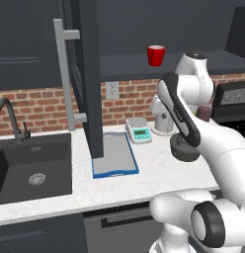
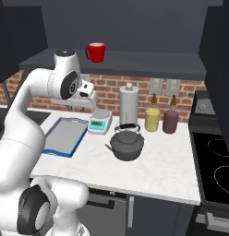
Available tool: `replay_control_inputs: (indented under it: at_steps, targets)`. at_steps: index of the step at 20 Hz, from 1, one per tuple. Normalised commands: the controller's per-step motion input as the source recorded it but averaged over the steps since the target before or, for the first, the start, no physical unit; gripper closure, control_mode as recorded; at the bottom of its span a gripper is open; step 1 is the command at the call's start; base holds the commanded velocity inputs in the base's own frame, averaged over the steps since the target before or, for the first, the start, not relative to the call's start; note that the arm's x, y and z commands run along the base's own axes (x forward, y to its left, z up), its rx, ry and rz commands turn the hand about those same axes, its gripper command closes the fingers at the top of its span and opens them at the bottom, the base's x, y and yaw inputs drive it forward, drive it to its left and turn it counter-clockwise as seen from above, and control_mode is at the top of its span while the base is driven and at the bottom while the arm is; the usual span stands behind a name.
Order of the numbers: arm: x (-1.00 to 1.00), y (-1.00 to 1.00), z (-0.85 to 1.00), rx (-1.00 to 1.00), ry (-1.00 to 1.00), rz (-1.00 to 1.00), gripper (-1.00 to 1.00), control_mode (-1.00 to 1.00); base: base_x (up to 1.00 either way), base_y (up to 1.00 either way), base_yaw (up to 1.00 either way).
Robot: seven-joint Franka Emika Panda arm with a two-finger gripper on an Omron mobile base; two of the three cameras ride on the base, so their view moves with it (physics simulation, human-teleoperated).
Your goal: Pick the kettle from the counter and place it on the tray. Then pick the mug from the cabinet and place it on the tray. Then close the cabinet doors.
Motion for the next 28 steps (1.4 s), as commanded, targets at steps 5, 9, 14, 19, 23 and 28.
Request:
replay_control_inputs:
  at_steps: [5, 9, 14, 19, 23, 28]
  targets:
    - [-0.25, -0.07, -0.04, 0.0, -0.06, 0.0, -1.0, -1.0, 0.0, 0.0, 0.0]
    - [-0.67, -0.35, -0.25, 0.02, -0.15, -0.17, -1.0, -1.0, 0.0, 0.0, 0.0]
    - [-0.51, -0.36, -0.47, -0.01, -0.02, -0.6, -1.0, -1.0, 0.0, 0.0, 0.0]
    - [-0.04, -0.58, -0.24, 0.0, 0.01, -0.77, -1.0, -1.0, 0.0, 0.0, 0.0]
    - [0.13, -0.6, -0.07, 0.04, 0.0, -0.6, -1.0, -1.0, 0.0, 0.0, 0.0]
    - [0.47, -0.49, -0.02, 0.15, 0.0, -0.28, -1.0, -1.0, 0.0, 0.0, 0.0]
